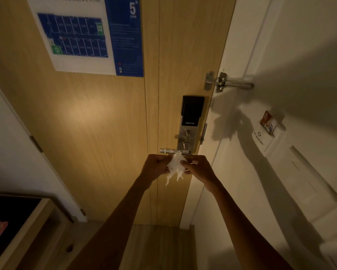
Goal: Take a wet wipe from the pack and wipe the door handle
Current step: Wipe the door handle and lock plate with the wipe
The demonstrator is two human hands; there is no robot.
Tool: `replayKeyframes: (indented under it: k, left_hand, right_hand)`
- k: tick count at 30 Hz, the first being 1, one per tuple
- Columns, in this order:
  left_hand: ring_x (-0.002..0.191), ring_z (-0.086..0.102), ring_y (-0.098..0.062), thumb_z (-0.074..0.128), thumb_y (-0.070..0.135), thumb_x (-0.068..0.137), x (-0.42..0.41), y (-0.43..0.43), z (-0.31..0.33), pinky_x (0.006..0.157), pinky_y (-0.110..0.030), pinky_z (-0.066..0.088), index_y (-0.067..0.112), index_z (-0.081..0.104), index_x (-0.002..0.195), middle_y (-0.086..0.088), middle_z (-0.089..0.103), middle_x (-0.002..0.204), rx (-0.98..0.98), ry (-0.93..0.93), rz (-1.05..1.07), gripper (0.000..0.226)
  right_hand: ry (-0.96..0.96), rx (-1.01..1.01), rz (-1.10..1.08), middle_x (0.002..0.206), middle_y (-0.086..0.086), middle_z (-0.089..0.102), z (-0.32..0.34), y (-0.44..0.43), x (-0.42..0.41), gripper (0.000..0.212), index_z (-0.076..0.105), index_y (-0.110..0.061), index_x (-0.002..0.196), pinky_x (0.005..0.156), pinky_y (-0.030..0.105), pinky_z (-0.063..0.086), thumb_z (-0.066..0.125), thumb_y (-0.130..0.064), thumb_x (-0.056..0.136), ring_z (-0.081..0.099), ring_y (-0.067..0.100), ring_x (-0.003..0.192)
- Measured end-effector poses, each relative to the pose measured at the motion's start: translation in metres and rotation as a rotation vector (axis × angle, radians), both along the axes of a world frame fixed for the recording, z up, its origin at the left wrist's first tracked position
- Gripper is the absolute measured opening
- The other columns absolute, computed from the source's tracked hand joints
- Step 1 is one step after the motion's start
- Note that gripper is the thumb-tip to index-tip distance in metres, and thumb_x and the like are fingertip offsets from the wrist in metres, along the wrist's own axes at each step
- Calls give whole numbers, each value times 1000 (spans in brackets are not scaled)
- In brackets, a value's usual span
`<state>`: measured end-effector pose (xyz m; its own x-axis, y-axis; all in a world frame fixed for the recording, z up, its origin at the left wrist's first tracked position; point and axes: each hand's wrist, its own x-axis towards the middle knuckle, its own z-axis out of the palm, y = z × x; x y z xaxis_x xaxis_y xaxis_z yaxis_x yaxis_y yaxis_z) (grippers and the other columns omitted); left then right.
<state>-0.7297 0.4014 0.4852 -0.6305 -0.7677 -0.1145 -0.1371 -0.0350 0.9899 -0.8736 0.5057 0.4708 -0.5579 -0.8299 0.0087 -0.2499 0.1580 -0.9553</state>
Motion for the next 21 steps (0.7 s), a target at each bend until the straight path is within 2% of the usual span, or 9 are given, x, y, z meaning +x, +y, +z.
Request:
replayKeyframes:
  k: [3,5,8,10,12,15,17,21]
  left_hand:
    - [85,73,-27,46,42,96,1,-2,8,73,-33,61,5,68,106,-13,74,98,202,-2,-45,44]
    - [87,72,-26,52,31,95,5,-4,11,71,-30,61,5,65,111,-13,72,103,284,42,-86,34]
    - [91,72,-20,64,16,88,9,-8,4,73,-29,60,1,67,110,-16,70,109,29,28,-189,27]
    - [88,73,-21,70,10,83,9,-12,-3,75,-37,61,2,71,102,-16,73,102,-143,5,-160,21]
    - [86,72,-20,75,13,78,9,-17,-9,78,-39,60,8,75,94,-9,75,93,-269,-83,-29,16]
    - [78,68,-11,77,29,75,9,-20,-9,74,-28,56,16,78,86,5,73,80,-336,-265,146,17]
    - [72,68,-12,78,30,75,8,-20,-9,72,-29,56,14,78,83,4,72,76,-316,-303,166,19]
    - [58,72,-17,77,14,76,10,-16,-2,56,-27,59,1,75,88,-11,74,76,-51,-115,99,18]
  right_hand:
    - [-32,-16,24,101,5,72,1,1,0,30,67,-10,114,71,28,60,69,-21,87,73,15,83]
    - [-47,-30,2,96,3,72,2,1,1,27,68,-9,111,69,26,60,69,-21,87,73,15,79]
    - [-49,-45,-18,91,4,72,2,-1,2,20,71,-7,104,70,28,61,69,-18,87,73,15,77]
    - [-30,-55,-18,93,7,73,2,-3,3,20,71,-6,103,71,32,61,69,-16,86,73,15,79]
    - [-12,-52,-29,93,8,74,2,-5,2,21,71,-6,105,72,34,62,70,-14,85,74,15,79]
    - [32,-54,-55,95,6,73,0,-6,1,25,70,-7,109,69,34,62,72,-14,84,73,16,80]
    - [54,-54,-72,96,6,73,-2,-7,2,26,70,-8,110,66,31,62,71,-14,84,73,14,80]
    - [105,-45,-40,93,6,74,-7,-9,6,23,71,-9,106,65,26,61,71,-18,85,73,12,74]
